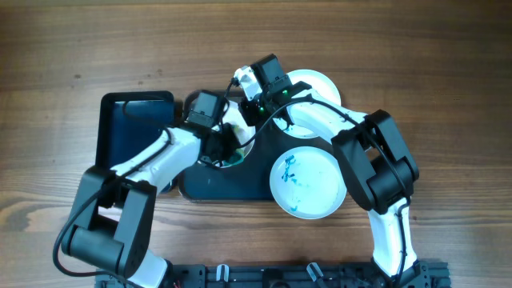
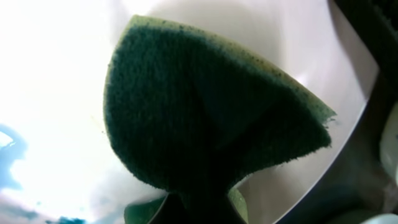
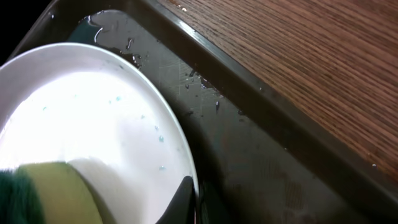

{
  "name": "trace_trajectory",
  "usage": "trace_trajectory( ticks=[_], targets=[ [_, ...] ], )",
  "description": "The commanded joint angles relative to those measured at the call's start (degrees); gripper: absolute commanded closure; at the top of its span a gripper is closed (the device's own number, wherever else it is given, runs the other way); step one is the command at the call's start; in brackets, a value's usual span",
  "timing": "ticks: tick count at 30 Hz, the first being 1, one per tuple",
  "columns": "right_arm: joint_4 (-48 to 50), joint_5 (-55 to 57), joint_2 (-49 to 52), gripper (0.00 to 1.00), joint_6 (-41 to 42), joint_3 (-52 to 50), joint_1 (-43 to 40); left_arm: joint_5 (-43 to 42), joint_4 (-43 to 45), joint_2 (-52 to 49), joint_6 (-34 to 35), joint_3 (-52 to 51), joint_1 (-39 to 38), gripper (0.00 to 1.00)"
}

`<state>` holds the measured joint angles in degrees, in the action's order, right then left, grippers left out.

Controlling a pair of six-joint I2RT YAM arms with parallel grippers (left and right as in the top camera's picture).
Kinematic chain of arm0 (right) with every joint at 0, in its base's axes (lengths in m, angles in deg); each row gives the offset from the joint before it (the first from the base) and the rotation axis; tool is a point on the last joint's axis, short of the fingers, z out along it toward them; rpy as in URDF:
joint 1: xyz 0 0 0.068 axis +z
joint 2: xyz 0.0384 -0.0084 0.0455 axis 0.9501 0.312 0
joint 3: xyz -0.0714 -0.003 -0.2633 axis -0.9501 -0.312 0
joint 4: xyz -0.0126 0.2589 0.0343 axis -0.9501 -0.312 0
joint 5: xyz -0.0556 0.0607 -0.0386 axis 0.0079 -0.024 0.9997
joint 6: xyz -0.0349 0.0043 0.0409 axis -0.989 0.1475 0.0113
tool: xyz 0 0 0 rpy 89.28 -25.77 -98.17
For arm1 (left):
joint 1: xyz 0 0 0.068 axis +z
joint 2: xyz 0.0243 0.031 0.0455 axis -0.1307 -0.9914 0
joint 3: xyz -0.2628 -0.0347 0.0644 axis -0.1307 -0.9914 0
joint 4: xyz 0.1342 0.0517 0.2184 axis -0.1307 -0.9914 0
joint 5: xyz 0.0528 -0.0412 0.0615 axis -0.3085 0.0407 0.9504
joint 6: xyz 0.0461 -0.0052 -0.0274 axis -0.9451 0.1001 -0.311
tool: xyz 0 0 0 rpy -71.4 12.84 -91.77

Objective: Clean dirty plates on tray and stack at the side
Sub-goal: 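Scrub the plate again with the sponge while the right gripper holds it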

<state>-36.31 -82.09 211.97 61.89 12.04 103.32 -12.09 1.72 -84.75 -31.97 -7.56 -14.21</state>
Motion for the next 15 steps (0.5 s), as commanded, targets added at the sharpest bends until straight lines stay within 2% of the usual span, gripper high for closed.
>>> trace_trajectory(
  ticks=[1,4,5,9,15],
  targets=[
    [1.01,2.67,1.64,0.96,4.20,-0.07,0.13,4.83,-0.20,0.83,7.82,-1.68,-3.61,0.96],
    [0.98,2.67,1.64,0.96,4.22,-0.07,0.13,10.23,-0.28,0.81,8.79,-2.14,-5.01,0.96],
    [1.03,2.69,1.64,0.96,4.20,-0.07,0.13,16.09,-1.44,0.81,8.76,-2.47,-5.53,0.96],
    [1.01,2.69,1.64,0.96,4.07,-0.07,0.13,27.08,-3.91,0.81,8.74,-3.85,-5.38,0.96],
    [0.87,2.69,1.64,0.96,4.09,-0.07,0.13,37.46,-8.22,0.92,8.72,-4.59,-4.17,0.96]
  ],
)
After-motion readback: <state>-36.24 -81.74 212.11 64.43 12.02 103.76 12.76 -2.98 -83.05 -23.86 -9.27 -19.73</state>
